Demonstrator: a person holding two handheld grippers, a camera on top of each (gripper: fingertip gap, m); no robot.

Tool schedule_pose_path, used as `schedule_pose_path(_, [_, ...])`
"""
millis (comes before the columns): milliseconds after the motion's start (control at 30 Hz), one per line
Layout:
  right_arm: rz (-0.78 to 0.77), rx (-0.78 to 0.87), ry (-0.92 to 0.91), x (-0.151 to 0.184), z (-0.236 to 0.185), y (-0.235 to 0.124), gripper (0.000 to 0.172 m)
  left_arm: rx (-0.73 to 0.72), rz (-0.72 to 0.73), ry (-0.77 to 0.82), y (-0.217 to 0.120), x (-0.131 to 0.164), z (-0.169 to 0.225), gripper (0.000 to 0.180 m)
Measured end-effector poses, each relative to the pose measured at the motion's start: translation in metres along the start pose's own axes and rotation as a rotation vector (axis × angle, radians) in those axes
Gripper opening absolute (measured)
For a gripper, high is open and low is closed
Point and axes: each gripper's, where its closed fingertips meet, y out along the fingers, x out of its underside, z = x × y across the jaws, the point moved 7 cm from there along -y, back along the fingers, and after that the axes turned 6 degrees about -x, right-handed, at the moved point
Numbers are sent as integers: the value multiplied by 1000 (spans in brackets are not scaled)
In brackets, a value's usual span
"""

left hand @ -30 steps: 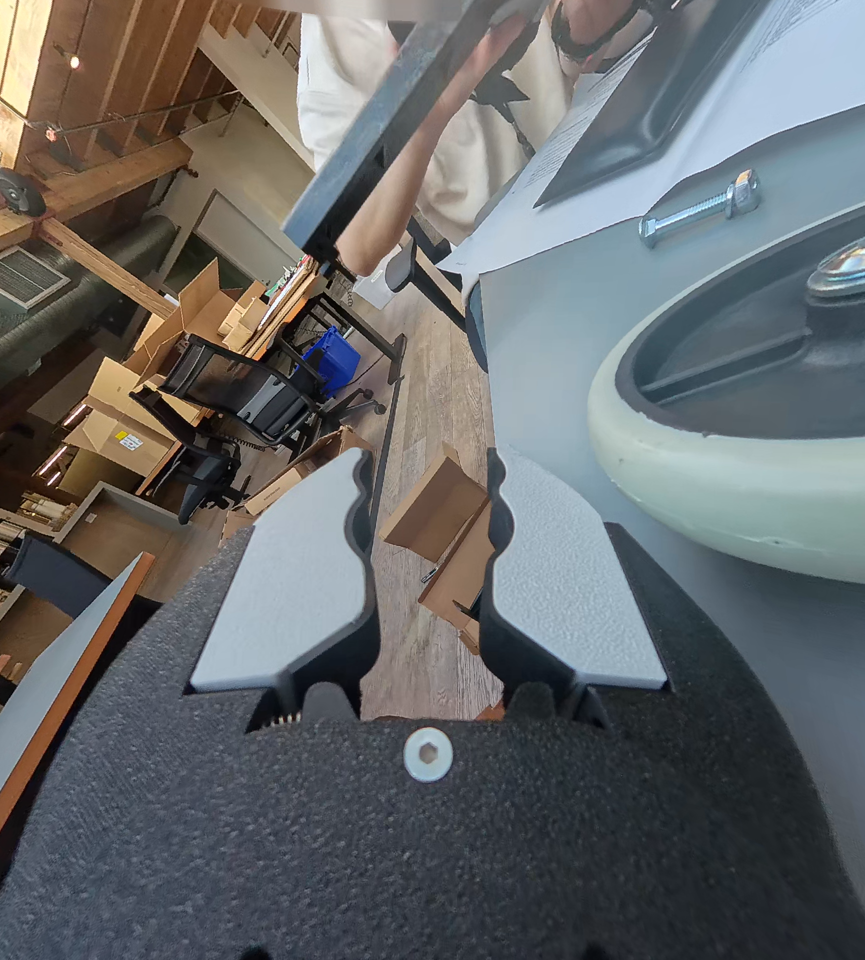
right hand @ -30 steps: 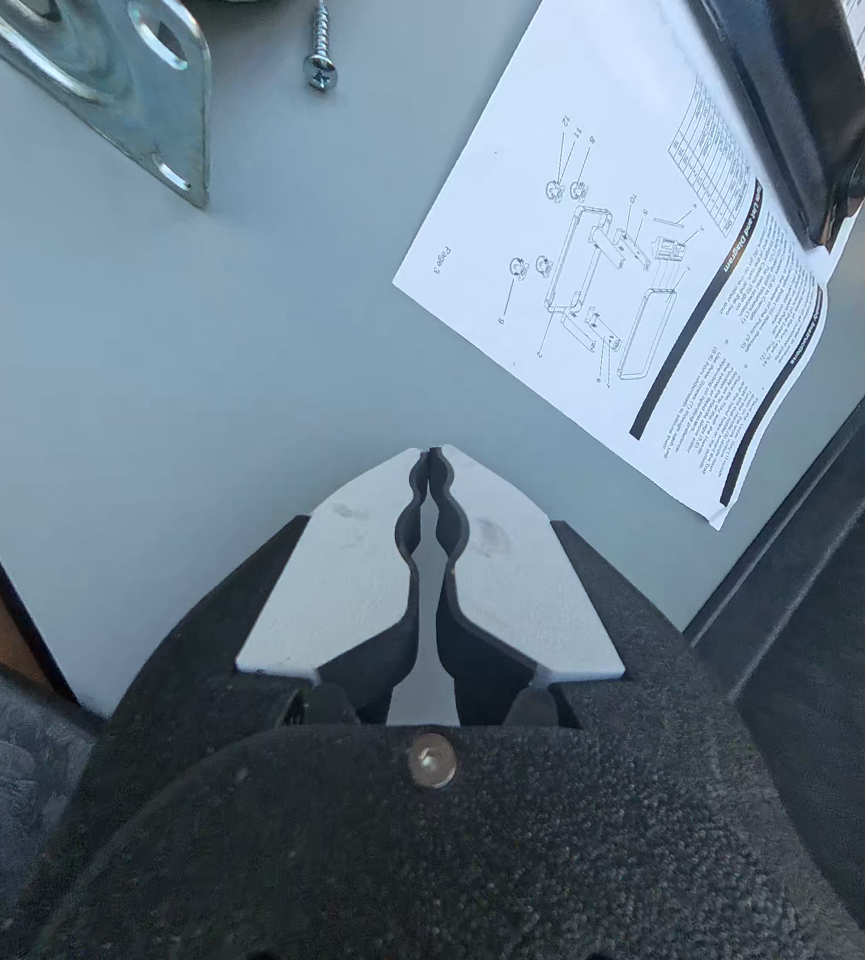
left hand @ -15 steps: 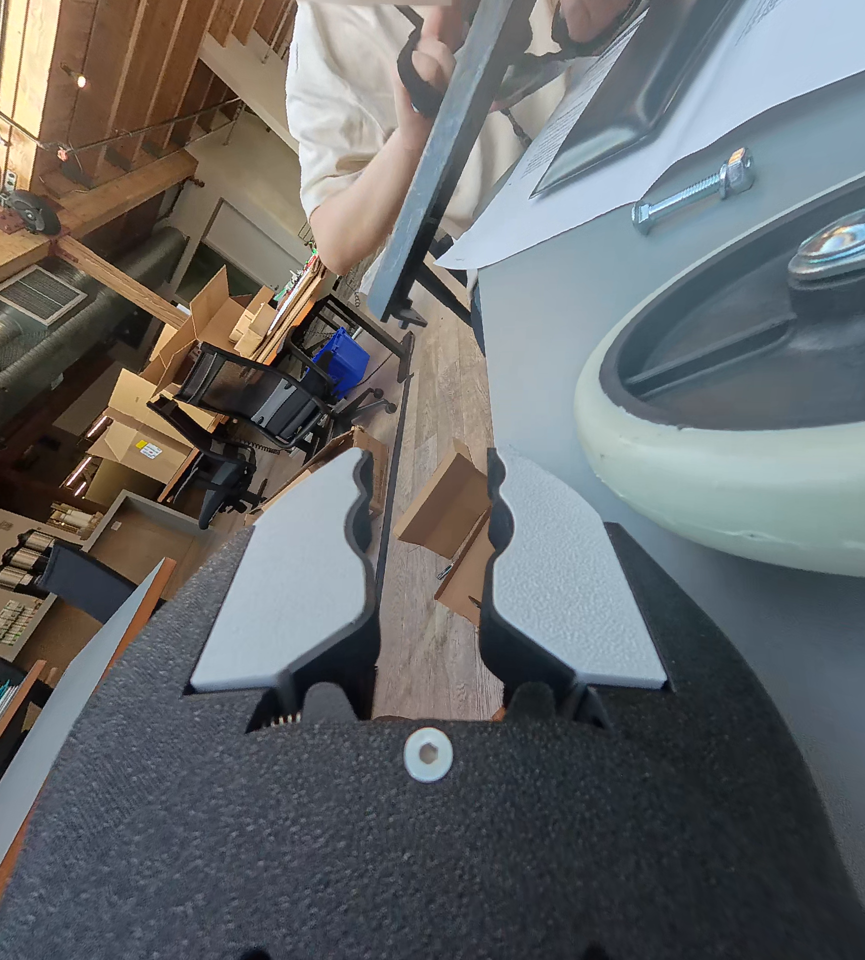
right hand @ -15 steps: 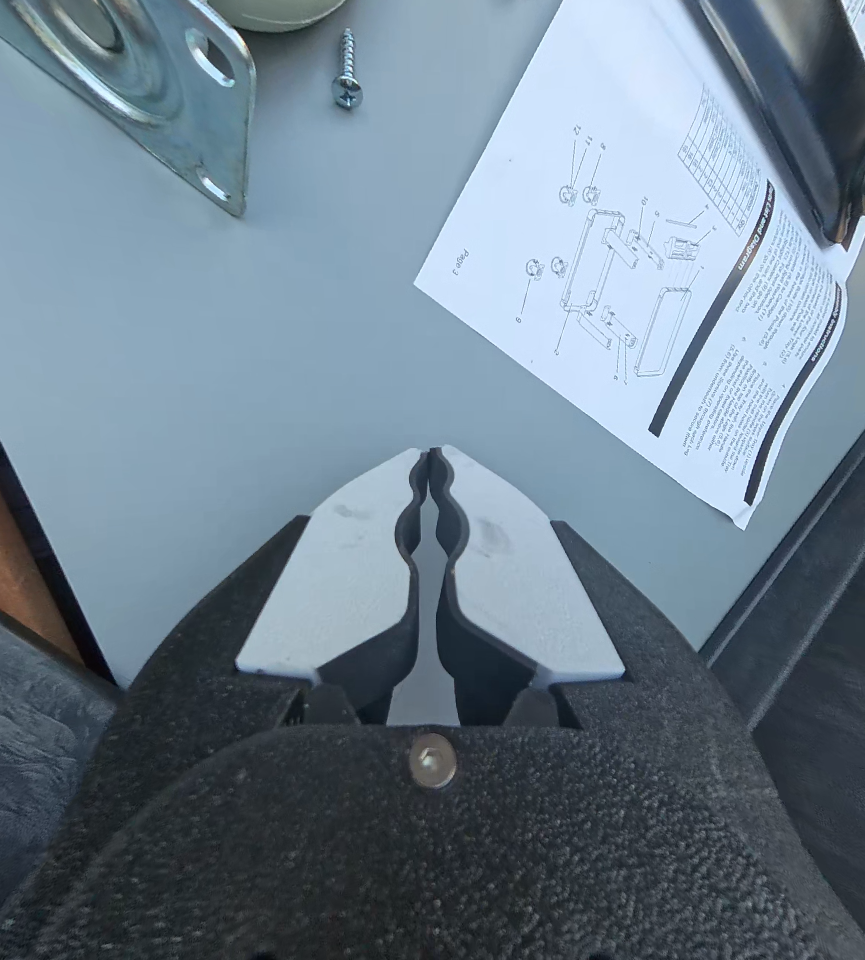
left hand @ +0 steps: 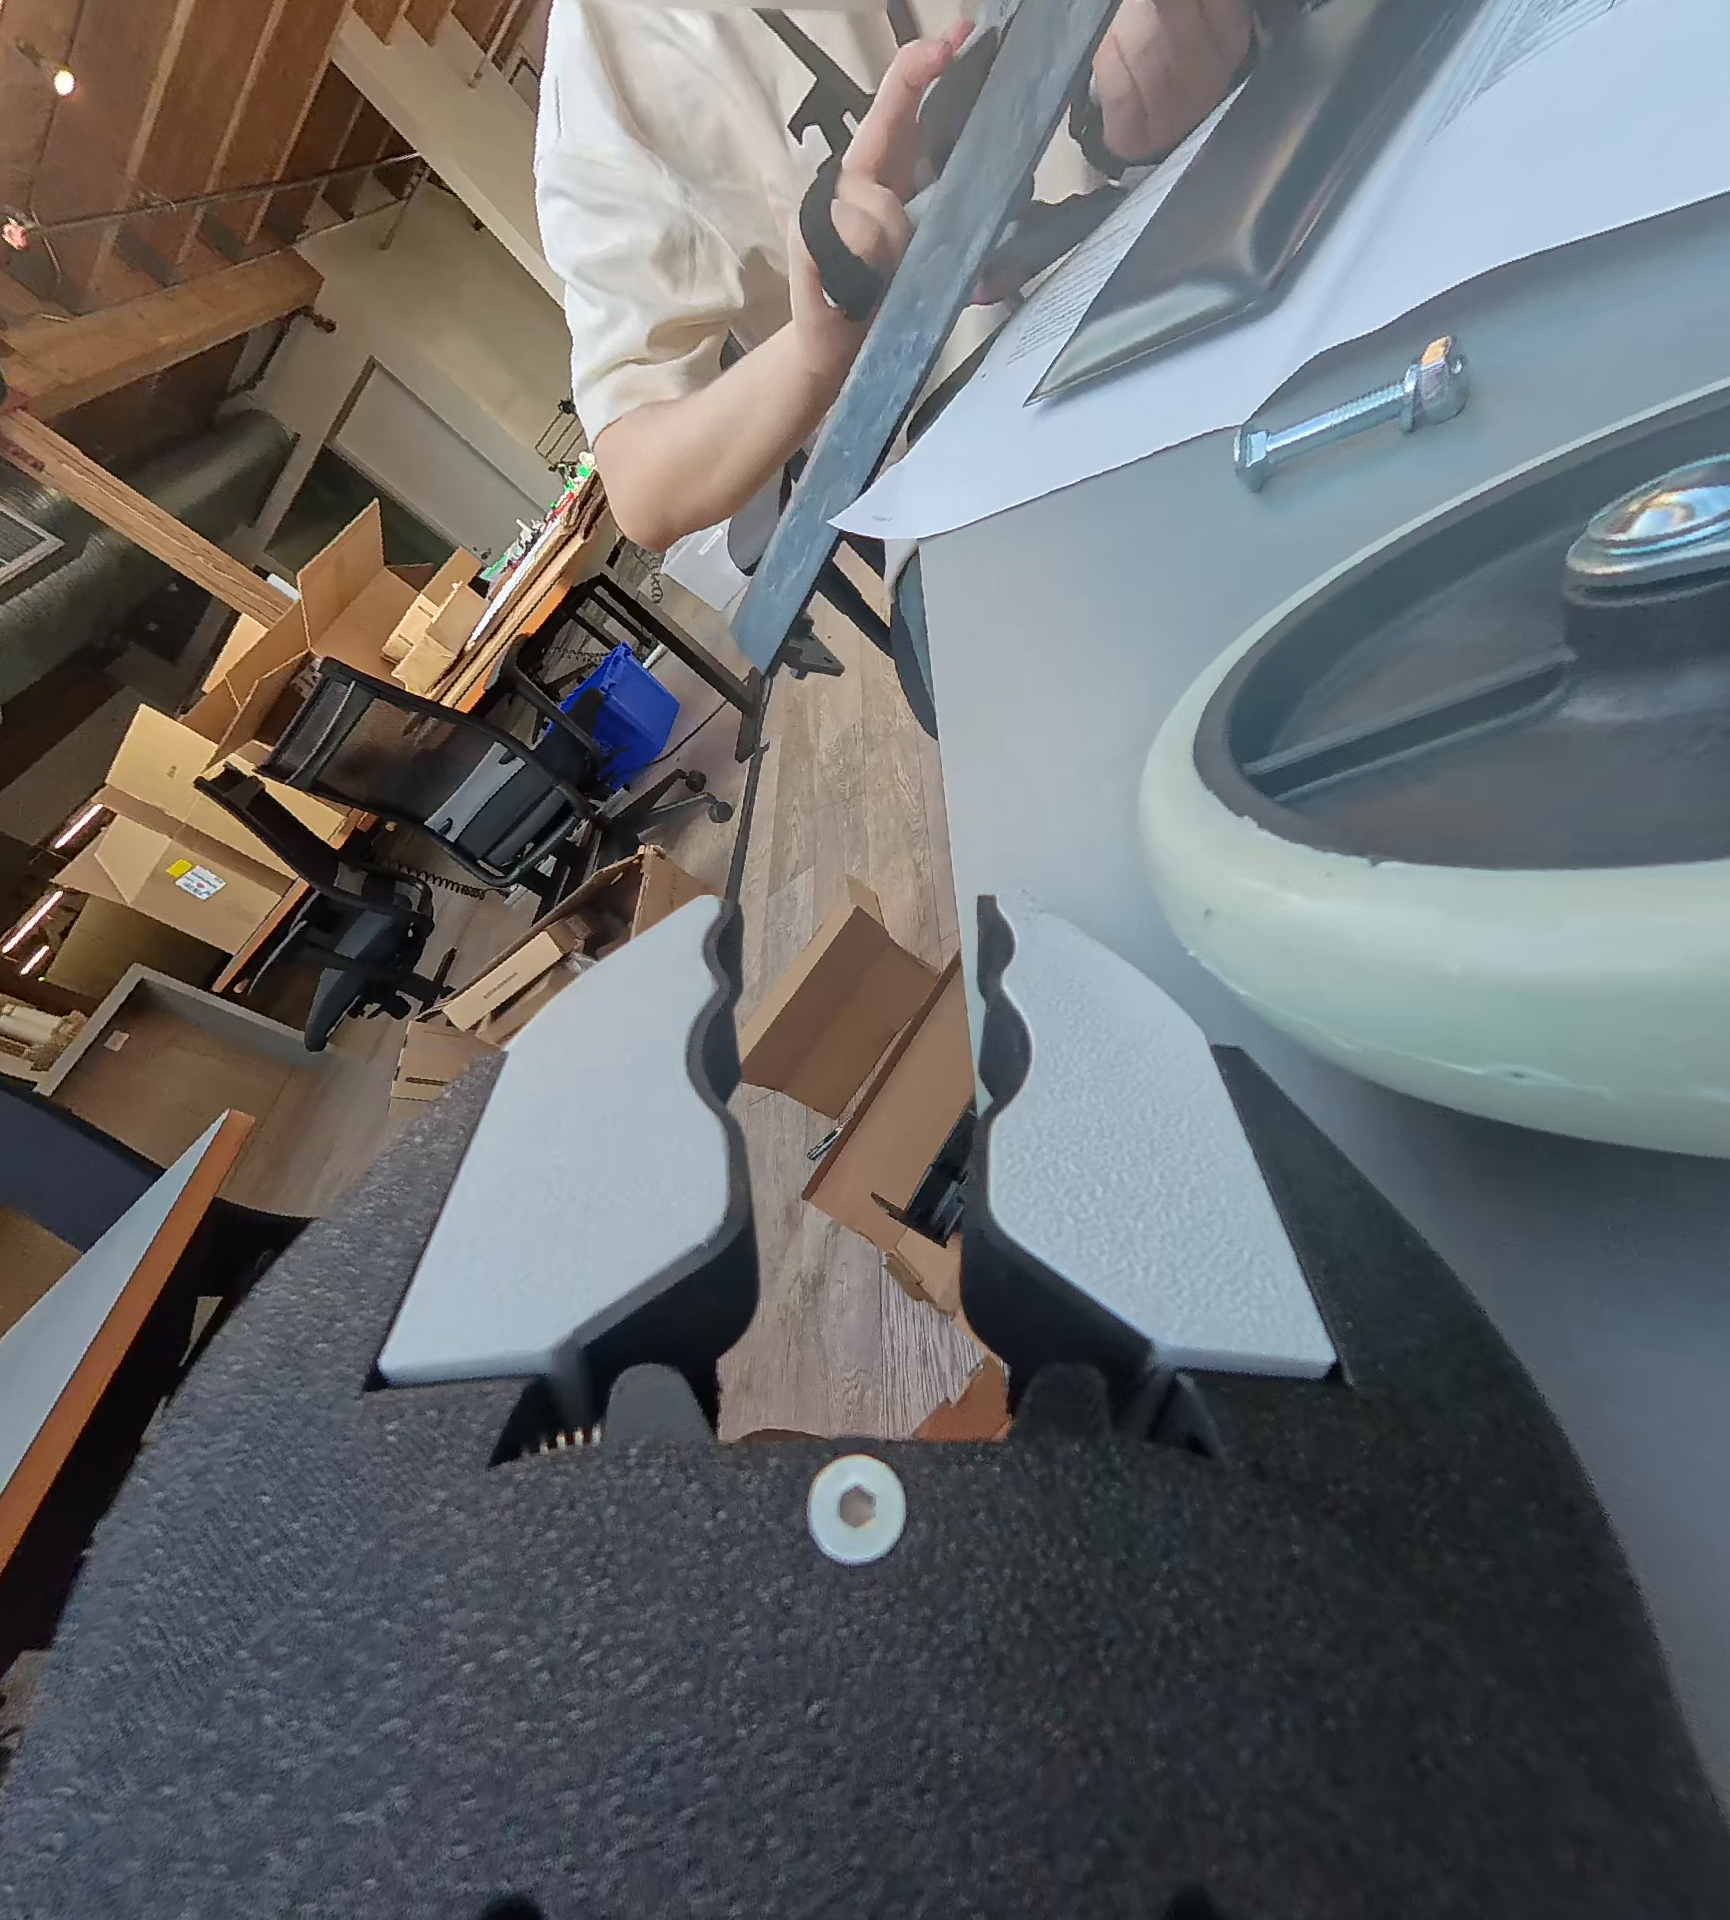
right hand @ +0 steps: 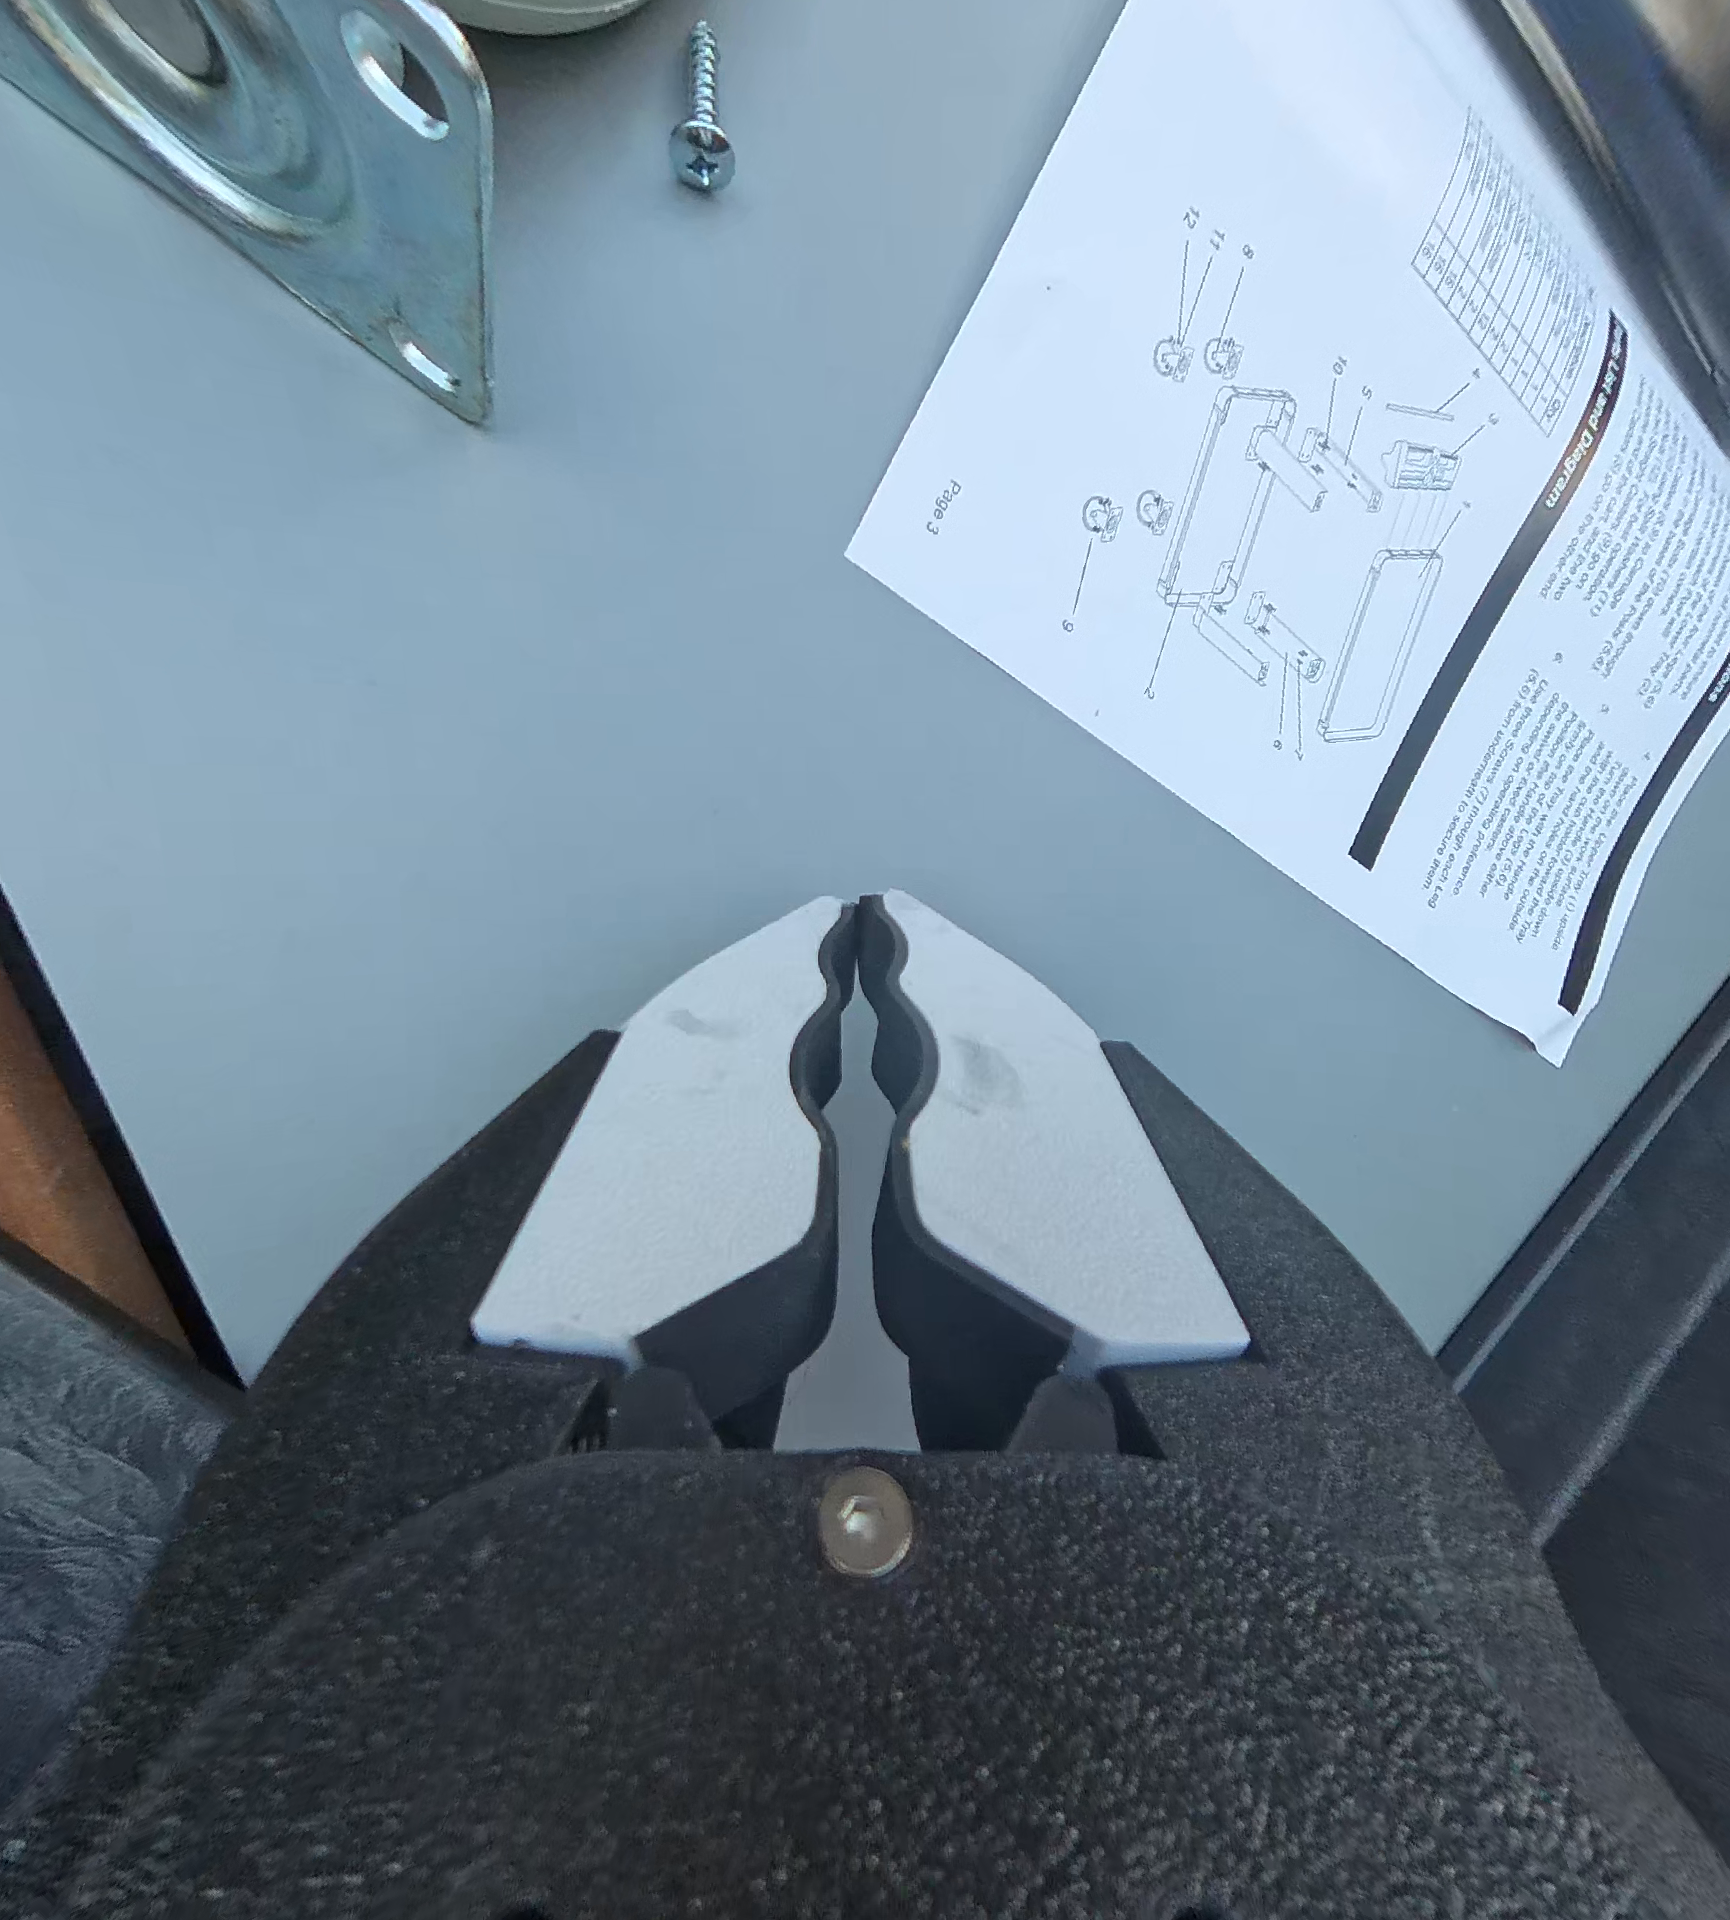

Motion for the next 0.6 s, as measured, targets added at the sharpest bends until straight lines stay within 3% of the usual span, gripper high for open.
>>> schedule_pose_path(333, [6, -27, 20, -1, -2, 0, 0, 69, -14, -51, 2, 1, 4, 47])
schedule_pose_path(600, [-1, -64, 51, 1, 0, -4, 0, 216, 7, -268, 15, 8, -14, 53])
